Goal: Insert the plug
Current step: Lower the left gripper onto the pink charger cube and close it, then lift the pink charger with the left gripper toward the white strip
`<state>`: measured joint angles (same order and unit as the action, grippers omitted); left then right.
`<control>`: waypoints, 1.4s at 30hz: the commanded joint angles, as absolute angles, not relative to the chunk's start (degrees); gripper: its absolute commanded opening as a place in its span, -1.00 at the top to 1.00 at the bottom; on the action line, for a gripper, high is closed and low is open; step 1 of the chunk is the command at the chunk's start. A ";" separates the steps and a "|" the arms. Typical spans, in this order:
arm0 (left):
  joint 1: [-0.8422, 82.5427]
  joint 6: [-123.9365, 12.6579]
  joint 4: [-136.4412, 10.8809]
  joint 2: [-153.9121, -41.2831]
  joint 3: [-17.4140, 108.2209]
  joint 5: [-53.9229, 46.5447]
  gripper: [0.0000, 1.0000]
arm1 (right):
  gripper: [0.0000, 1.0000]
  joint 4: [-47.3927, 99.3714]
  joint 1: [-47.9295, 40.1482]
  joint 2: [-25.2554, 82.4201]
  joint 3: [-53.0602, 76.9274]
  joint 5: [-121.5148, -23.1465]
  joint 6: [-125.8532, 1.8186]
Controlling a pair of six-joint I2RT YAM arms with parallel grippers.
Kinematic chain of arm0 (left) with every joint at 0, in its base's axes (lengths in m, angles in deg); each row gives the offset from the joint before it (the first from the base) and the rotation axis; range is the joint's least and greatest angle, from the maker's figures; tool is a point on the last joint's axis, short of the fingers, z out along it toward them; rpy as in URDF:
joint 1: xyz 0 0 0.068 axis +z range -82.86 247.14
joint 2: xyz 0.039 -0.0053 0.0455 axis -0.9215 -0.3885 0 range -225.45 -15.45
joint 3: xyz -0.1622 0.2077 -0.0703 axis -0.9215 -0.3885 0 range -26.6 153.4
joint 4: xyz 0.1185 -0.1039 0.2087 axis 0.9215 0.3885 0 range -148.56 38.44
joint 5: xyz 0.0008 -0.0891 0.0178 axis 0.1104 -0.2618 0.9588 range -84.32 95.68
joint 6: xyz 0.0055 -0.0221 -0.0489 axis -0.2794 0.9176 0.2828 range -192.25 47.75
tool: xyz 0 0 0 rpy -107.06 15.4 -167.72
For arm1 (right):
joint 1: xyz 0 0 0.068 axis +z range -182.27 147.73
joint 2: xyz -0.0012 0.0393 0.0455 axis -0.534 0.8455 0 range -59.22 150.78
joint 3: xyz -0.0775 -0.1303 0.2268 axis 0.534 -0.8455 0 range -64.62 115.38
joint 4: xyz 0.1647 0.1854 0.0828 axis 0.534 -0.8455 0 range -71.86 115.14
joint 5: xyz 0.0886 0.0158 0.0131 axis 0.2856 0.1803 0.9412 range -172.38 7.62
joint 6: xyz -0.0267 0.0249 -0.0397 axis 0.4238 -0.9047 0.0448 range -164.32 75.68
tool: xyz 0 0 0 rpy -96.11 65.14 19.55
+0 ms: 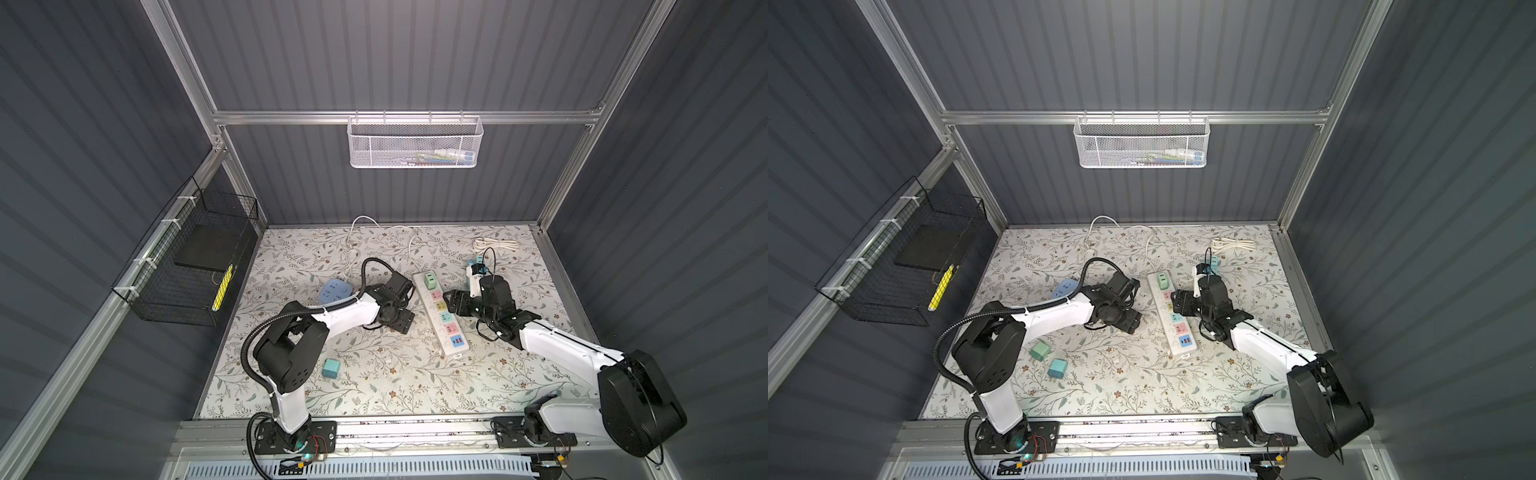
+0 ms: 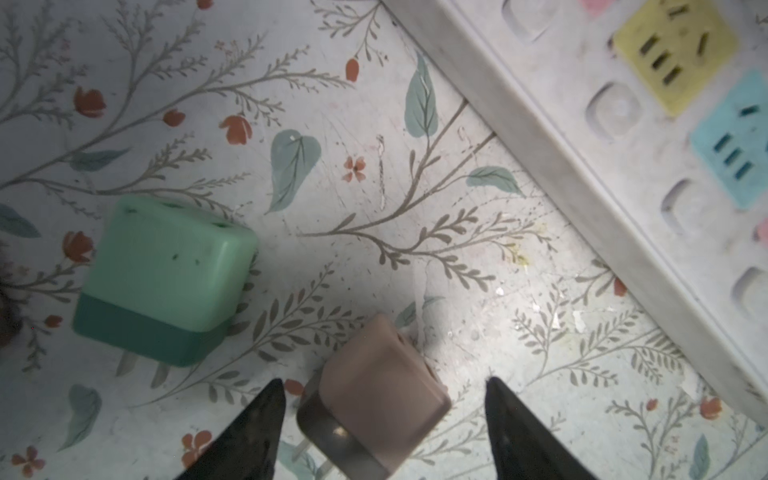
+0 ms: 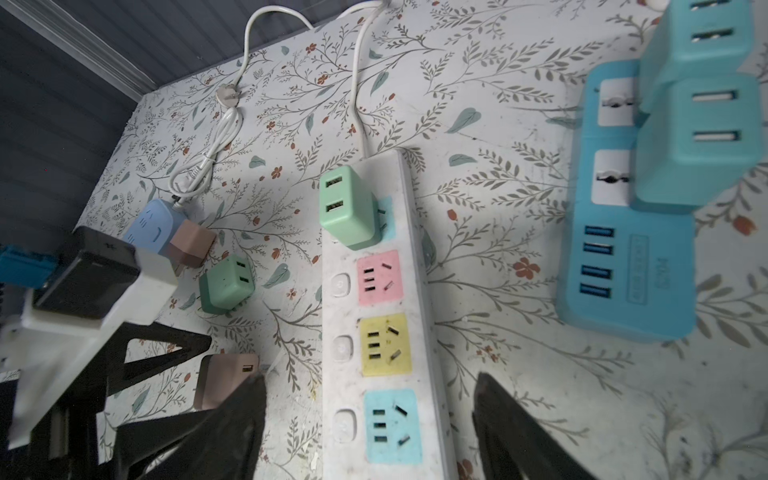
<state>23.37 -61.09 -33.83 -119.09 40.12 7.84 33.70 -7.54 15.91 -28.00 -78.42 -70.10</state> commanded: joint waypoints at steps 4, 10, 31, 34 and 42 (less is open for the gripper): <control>22.26 -59.48 -31.39 -117.96 38.13 4.83 -0.46 | -0.59 34.83 -7.58 15.38 -27.94 -80.76 -70.34; 18.50 -56.93 -30.95 -116.97 36.92 5.81 -0.44 | -0.60 33.49 -7.58 15.71 -27.31 -81.16 -69.75; 16.27 -55.34 -24.90 -122.46 44.65 16.44 -0.39 | -0.60 33.21 -7.58 15.59 -27.32 -81.36 -69.54; 16.26 -55.46 -24.87 -123.96 45.89 17.22 -0.36 | -0.60 33.05 -7.58 15.84 -27.17 -81.20 -69.50; 16.30 -54.66 -25.95 -125.77 46.70 18.88 -0.26 | -0.60 32.96 -7.58 16.10 -26.99 -81.15 -69.33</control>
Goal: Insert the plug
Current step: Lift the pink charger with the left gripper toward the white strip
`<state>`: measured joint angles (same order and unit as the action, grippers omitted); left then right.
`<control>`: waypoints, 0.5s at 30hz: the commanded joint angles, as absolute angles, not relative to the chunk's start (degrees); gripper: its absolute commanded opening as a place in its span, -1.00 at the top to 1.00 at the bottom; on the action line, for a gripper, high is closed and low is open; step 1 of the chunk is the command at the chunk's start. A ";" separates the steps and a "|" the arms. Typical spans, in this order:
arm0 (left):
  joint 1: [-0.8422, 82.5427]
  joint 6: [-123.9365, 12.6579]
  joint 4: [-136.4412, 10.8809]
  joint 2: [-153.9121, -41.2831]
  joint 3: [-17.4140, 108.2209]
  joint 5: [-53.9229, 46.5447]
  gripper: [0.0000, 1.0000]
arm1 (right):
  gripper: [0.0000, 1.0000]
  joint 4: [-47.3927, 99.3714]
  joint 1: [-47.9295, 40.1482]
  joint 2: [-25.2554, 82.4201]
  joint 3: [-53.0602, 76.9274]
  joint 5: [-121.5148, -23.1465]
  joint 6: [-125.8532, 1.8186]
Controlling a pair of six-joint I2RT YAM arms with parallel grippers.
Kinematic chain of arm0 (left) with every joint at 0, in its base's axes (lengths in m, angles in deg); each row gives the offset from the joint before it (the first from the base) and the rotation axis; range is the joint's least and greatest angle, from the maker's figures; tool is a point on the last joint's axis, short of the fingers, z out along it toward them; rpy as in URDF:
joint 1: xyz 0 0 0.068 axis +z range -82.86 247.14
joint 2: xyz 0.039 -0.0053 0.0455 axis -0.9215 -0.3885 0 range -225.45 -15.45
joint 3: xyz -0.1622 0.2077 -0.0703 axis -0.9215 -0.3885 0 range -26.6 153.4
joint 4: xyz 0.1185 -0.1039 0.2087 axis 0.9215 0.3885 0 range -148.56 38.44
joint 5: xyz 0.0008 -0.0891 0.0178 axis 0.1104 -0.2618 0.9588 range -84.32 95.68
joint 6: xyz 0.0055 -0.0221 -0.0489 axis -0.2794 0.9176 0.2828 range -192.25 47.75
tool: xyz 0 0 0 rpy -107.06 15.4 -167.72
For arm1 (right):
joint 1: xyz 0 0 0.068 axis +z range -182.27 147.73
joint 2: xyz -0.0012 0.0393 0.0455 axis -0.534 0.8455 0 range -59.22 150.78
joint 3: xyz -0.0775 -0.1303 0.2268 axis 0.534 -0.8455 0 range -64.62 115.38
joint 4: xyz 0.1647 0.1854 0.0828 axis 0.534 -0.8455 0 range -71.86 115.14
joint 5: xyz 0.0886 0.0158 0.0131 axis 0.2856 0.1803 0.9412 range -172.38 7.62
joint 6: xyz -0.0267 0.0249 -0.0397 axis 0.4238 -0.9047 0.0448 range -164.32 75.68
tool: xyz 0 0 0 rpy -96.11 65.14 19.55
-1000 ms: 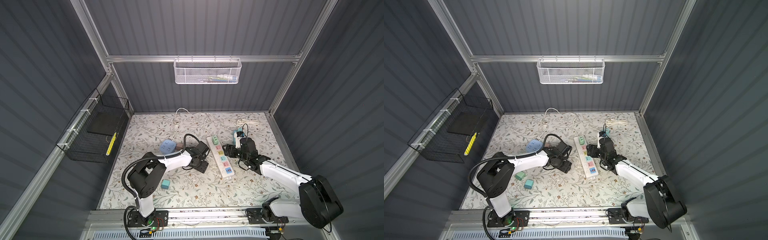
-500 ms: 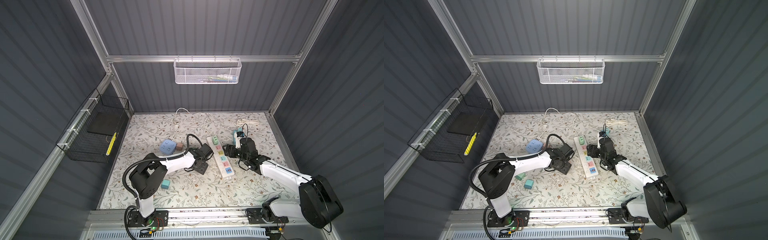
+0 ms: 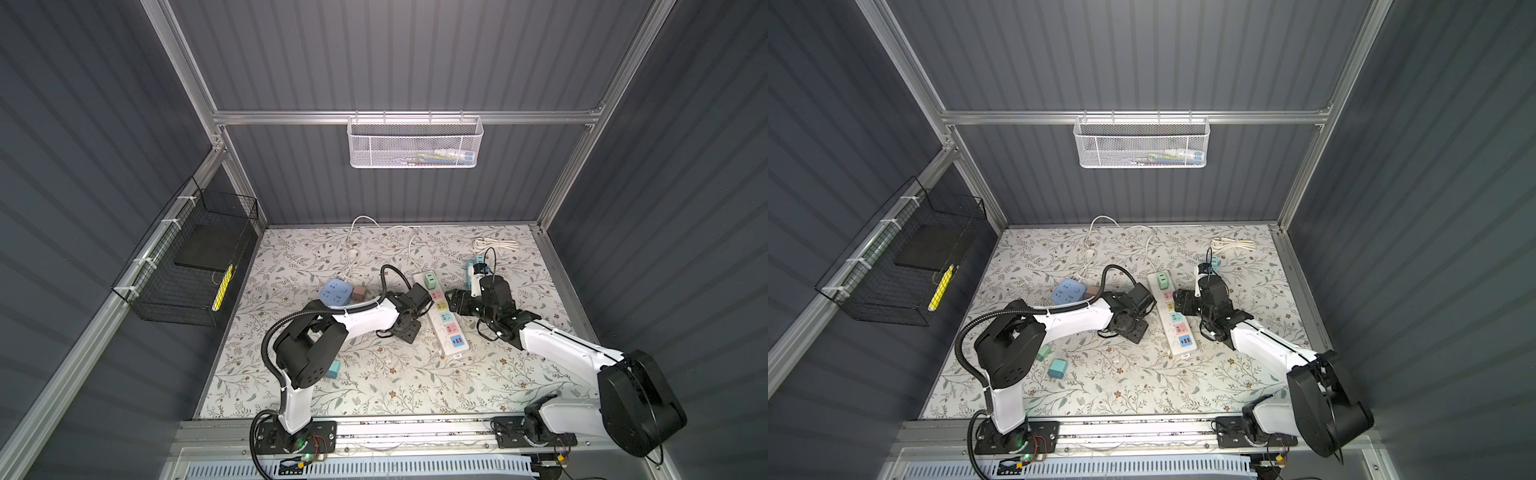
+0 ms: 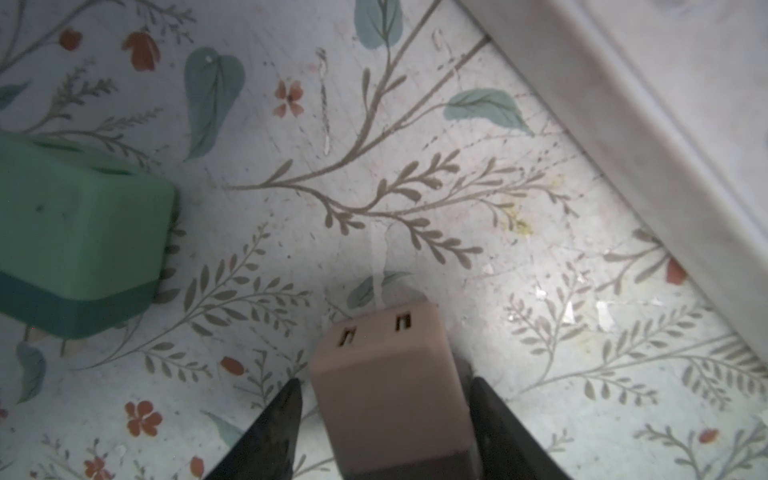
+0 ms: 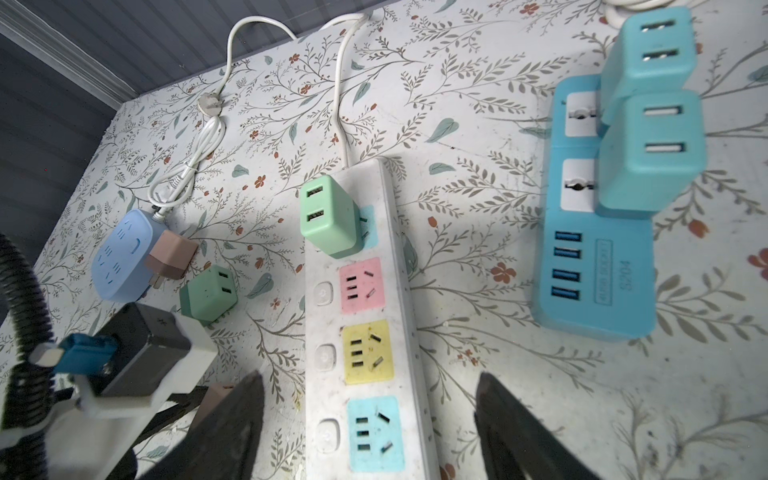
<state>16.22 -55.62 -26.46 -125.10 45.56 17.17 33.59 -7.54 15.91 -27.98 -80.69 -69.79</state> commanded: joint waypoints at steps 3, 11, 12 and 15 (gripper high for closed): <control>16.26 -54.63 -26.38 -125.64 45.85 19.53 -0.18 | -0.60 32.96 -7.50 16.30 -27.00 -81.09 -69.36; 16.30 -55.71 -26.76 -126.06 45.11 19.31 -0.08 | -0.61 33.05 -7.50 16.41 -27.00 -80.82 -69.22; 16.27 -55.76 -26.82 -126.17 45.12 19.13 -0.06 | -0.61 33.09 -7.49 16.40 -26.93 -80.90 -69.25; 16.25 -56.67 -26.59 -126.30 45.17 19.13 0.00 | -0.61 33.00 -7.51 16.27 -26.97 -80.89 -69.28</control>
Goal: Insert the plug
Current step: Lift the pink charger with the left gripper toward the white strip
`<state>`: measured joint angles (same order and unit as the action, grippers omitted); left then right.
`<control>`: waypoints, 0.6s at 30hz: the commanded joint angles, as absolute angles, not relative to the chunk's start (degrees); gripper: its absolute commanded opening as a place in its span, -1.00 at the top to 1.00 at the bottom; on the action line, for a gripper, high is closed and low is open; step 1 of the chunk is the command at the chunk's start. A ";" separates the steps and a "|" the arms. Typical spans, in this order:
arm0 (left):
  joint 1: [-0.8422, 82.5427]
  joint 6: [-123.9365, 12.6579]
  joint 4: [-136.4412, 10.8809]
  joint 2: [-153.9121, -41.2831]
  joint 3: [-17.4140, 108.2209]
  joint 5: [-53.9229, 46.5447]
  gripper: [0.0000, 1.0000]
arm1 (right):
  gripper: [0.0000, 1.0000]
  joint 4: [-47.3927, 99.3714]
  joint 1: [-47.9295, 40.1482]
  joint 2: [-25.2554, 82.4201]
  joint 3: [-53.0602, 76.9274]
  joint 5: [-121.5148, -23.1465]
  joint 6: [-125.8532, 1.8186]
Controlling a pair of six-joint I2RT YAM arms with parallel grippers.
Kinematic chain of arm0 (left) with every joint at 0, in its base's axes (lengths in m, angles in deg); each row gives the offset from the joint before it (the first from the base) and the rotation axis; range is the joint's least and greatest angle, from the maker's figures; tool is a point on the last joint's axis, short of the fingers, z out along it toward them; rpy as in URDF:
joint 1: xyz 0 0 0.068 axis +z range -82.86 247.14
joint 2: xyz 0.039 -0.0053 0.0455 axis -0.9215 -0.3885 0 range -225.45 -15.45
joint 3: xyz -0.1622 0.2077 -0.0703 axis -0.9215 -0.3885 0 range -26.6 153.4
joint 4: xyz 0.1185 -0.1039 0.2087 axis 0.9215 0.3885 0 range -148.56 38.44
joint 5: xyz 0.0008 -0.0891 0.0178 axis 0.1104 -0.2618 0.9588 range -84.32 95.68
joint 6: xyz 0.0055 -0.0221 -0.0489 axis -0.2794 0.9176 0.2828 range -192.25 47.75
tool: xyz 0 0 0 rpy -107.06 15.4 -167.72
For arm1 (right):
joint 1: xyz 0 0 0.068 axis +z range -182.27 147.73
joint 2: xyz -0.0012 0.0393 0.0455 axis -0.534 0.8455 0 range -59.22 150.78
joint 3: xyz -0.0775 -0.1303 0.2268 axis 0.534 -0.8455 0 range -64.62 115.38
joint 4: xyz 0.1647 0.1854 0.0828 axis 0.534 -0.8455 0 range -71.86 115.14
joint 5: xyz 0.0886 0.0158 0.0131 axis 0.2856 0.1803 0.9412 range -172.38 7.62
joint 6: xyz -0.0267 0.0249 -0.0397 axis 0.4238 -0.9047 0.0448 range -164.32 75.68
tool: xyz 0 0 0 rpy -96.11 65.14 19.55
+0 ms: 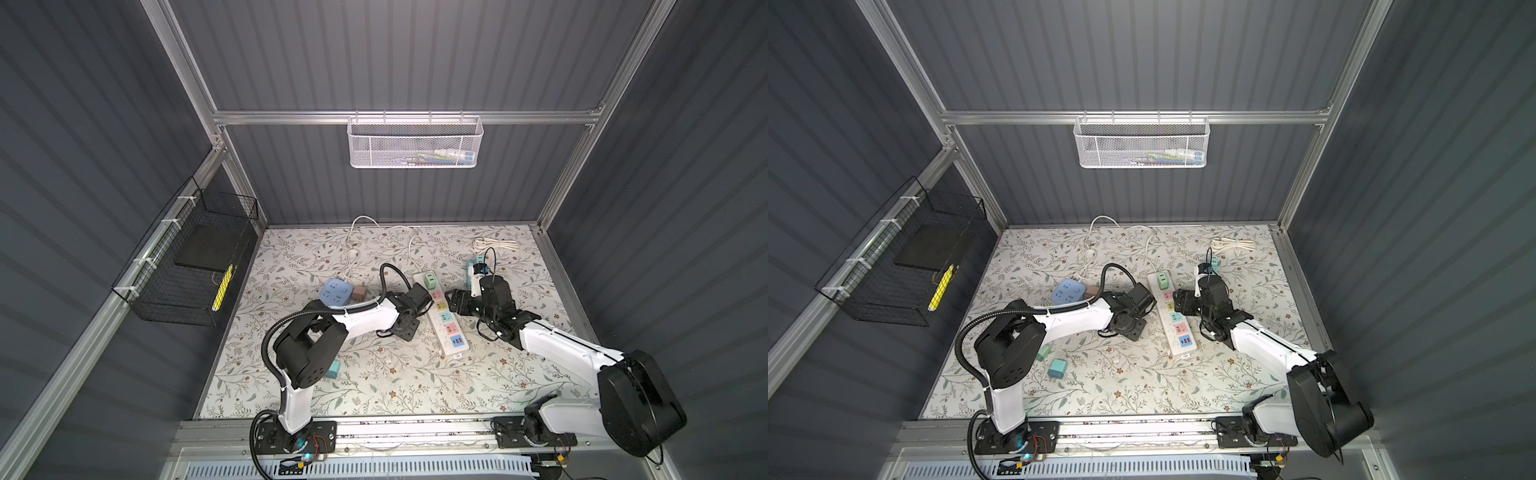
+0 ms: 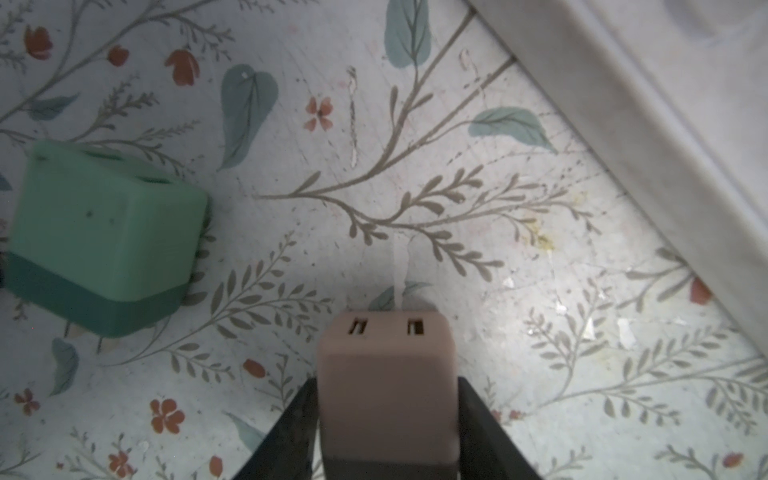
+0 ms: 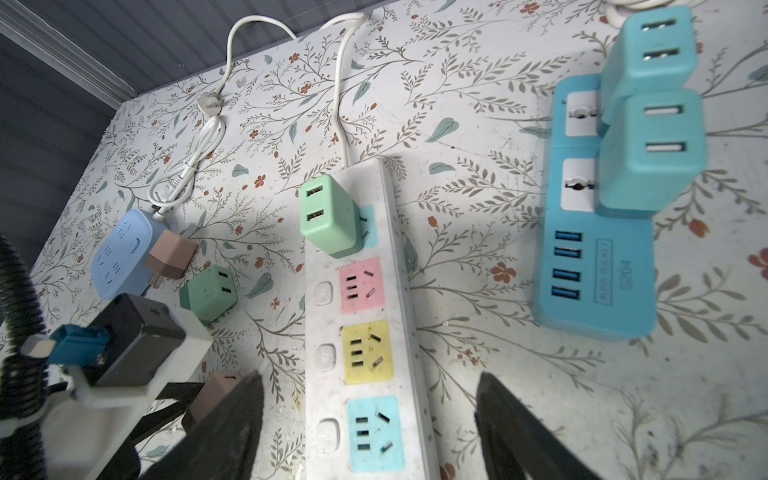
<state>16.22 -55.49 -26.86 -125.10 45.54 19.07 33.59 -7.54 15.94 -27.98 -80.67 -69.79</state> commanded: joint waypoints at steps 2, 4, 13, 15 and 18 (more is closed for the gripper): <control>16.27 -57.79 -26.40 -126.07 45.20 19.65 0.05 | -0.61 32.96 -7.49 16.17 -26.94 -80.98 -69.22; 16.28 -59.16 -26.59 -125.36 45.33 19.70 0.13 | -0.61 32.87 -7.49 15.97 -27.00 -80.68 -69.28; 16.06 -62.26 -48.26 -113.78 33.54 22.34 0.31 | -0.43 30.93 -7.19 16.84 -25.12 -76.49 -68.57; 15.43 -64.46 -56.53 -110.76 28.95 23.83 0.35 | -0.32 31.24 -6.97 16.93 -24.98 -74.48 -68.24; 14.46 -68.97 -68.71 -107.15 22.34 25.62 0.34 | -0.14 31.92 -6.70 16.85 -24.72 -70.59 -68.05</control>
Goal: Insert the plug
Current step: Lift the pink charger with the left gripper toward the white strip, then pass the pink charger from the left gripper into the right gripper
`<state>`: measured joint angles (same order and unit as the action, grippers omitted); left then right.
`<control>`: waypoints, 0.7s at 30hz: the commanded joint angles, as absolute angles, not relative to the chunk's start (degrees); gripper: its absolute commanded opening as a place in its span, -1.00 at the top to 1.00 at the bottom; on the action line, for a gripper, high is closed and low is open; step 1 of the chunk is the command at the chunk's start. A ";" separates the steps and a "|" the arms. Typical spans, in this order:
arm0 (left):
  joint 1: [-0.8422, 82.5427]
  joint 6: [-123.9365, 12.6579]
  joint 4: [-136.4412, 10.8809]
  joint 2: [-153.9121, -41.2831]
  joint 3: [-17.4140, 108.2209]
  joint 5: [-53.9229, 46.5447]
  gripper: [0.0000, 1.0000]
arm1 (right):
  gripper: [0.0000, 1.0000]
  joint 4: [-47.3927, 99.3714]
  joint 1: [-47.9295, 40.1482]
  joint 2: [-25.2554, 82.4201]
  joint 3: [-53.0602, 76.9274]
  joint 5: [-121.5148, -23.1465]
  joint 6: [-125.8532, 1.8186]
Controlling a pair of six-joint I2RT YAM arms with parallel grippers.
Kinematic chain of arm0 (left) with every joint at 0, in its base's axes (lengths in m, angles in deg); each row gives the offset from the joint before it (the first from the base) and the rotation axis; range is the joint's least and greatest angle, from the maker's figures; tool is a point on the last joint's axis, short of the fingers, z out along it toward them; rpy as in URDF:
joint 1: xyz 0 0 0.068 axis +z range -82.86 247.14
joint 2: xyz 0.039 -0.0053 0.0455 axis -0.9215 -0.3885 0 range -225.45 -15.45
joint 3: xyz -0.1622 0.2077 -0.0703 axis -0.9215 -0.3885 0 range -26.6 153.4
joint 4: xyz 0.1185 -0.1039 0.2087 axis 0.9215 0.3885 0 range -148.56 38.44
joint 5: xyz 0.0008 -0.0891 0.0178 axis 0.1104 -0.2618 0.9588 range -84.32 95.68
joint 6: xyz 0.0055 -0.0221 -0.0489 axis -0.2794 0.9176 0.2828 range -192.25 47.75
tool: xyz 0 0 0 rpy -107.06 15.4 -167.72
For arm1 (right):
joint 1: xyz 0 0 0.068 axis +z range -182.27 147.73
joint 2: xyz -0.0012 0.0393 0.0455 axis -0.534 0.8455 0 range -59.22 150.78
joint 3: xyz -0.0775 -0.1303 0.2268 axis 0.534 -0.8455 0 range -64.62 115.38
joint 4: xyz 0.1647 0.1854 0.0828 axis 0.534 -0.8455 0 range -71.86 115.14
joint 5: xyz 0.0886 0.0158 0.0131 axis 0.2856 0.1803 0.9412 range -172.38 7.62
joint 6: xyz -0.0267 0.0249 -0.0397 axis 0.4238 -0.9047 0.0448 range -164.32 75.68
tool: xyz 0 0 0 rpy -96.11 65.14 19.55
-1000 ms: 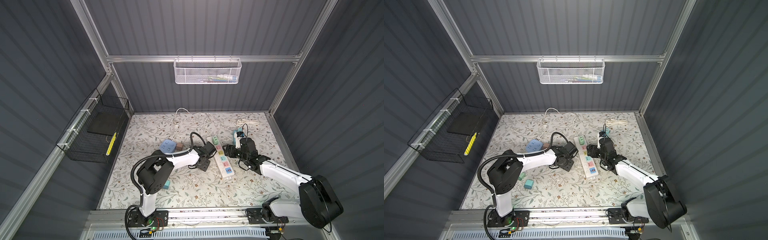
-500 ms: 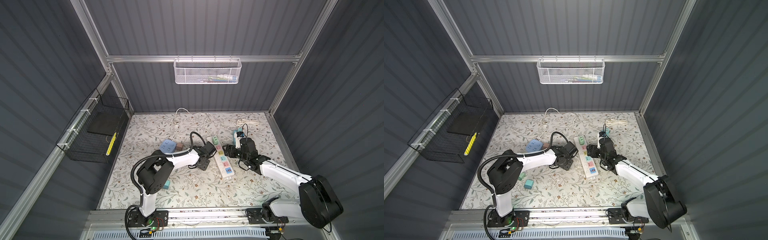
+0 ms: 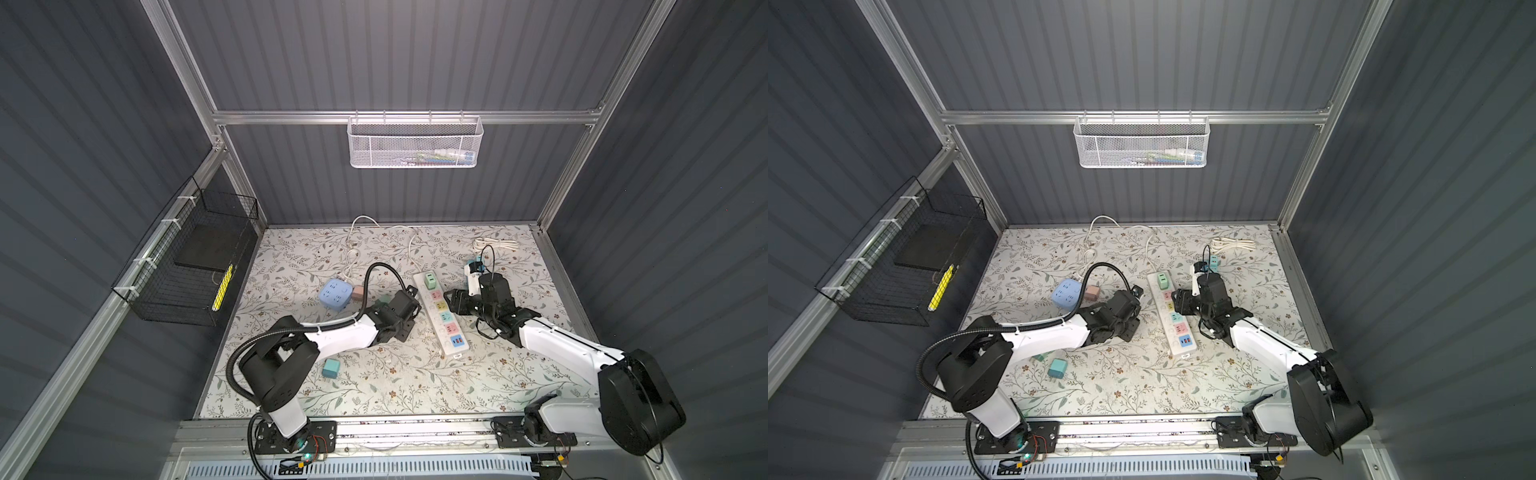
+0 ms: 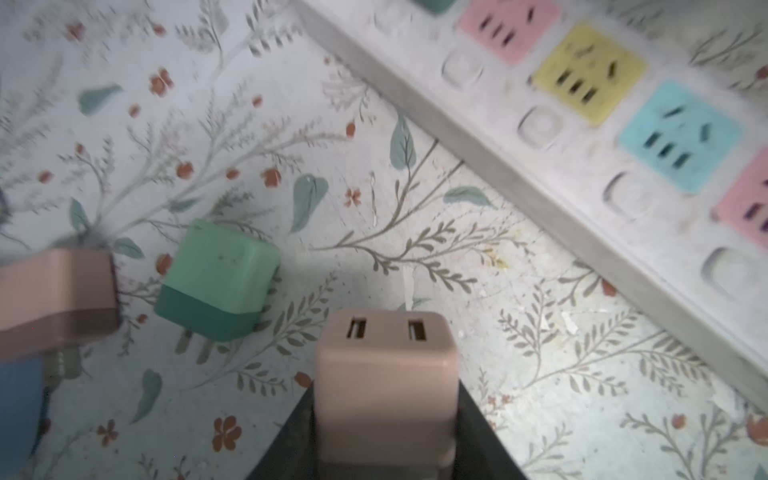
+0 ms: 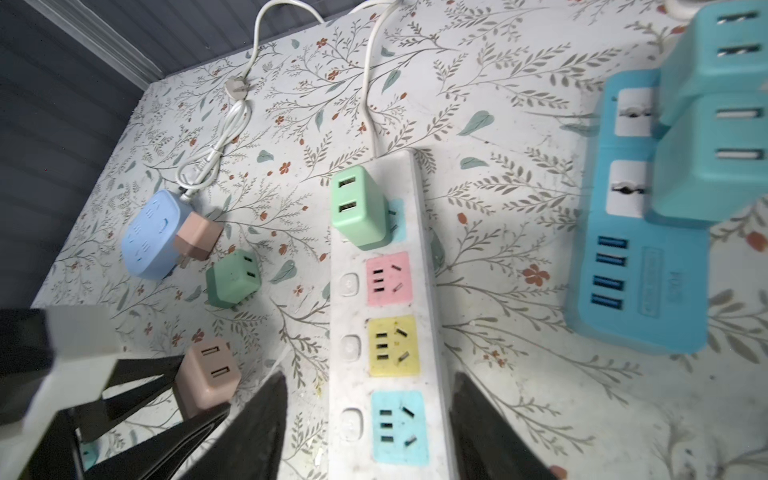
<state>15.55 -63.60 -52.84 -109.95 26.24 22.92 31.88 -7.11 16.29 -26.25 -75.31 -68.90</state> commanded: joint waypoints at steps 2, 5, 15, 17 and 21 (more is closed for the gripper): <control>13.16 -72.64 -75.51 -105.19 18.94 26.50 0.33 | -0.01 32.81 -6.55 16.61 -24.77 -67.40 -68.11; 12.21 -76.93 -80.47 -103.57 16.67 26.45 0.33 | 0.10 34.05 -6.35 16.11 -24.80 -62.01 -67.91; 10.82 -81.61 -85.87 -103.24 15.63 24.84 0.44 | -0.17 38.06 -5.08 16.64 -24.61 -48.96 -67.62; 10.80 -81.16 -85.72 -103.13 15.69 23.65 0.44 | -0.18 37.97 -4.78 16.94 -24.50 -48.46 -67.24; 10.13 -80.57 -85.50 -102.09 15.70 22.67 0.45 | -0.18 38.09 -4.51 18.23 -23.98 -47.85 -67.22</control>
